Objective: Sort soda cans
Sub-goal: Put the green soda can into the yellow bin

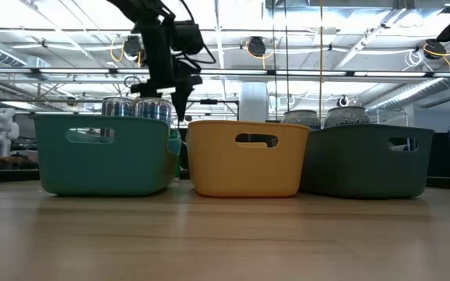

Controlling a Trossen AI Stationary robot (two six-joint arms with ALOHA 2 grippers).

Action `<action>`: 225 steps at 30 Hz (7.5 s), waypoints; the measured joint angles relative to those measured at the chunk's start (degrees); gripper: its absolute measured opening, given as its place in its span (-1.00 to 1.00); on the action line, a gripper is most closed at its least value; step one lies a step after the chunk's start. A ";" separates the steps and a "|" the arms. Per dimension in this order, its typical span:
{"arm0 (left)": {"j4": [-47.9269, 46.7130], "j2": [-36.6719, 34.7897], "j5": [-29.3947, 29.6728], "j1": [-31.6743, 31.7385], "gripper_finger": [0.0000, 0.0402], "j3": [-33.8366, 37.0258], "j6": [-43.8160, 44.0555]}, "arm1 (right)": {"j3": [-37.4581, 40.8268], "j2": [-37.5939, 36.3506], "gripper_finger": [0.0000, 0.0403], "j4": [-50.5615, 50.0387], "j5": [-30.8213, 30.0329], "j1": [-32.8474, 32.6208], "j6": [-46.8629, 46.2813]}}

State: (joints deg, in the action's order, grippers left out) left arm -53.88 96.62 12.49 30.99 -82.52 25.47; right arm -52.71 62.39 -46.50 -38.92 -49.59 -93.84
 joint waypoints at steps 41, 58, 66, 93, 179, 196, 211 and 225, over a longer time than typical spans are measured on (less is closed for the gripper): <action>2.58 -0.07 -10.63 -0.28 0.61 -3.17 -2.10 | 0.00 0.02 0.71 -0.07 0.22 0.01 -1.07; 3.44 -0.11 -7.18 -0.37 0.93 -3.19 -2.17 | 0.00 0.02 0.71 -0.02 0.21 -0.01 -1.07; 3.31 -0.11 -7.10 -0.40 0.93 -3.19 -2.23 | 0.00 0.02 0.71 -0.02 0.20 0.00 -1.07; -6.09 -0.13 -4.39 -1.18 0.93 -3.19 -0.26 | 0.00 0.02 0.71 -0.04 -0.07 0.25 -1.05; -1.81 -5.92 -6.12 -22.10 0.57 -7.81 6.39 | 0.00 0.02 0.71 -0.07 -0.05 0.25 -1.07; -4.27 6.53 -2.70 -31.81 0.57 -15.70 13.22 | 0.00 0.02 0.71 -0.07 0.28 0.27 -1.05; -8.25 16.43 -3.41 -31.06 0.60 -17.12 13.75 | 0.00 0.00 0.71 -0.02 3.41 0.27 0.02; -8.83 20.00 -3.68 -29.54 0.63 -16.98 14.67 | 0.00 0.00 0.71 -0.04 3.43 0.27 1.55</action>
State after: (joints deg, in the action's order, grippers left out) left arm -62.71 116.62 8.81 1.45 -99.50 40.14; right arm -52.71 62.39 -46.54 -35.48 -49.32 -92.29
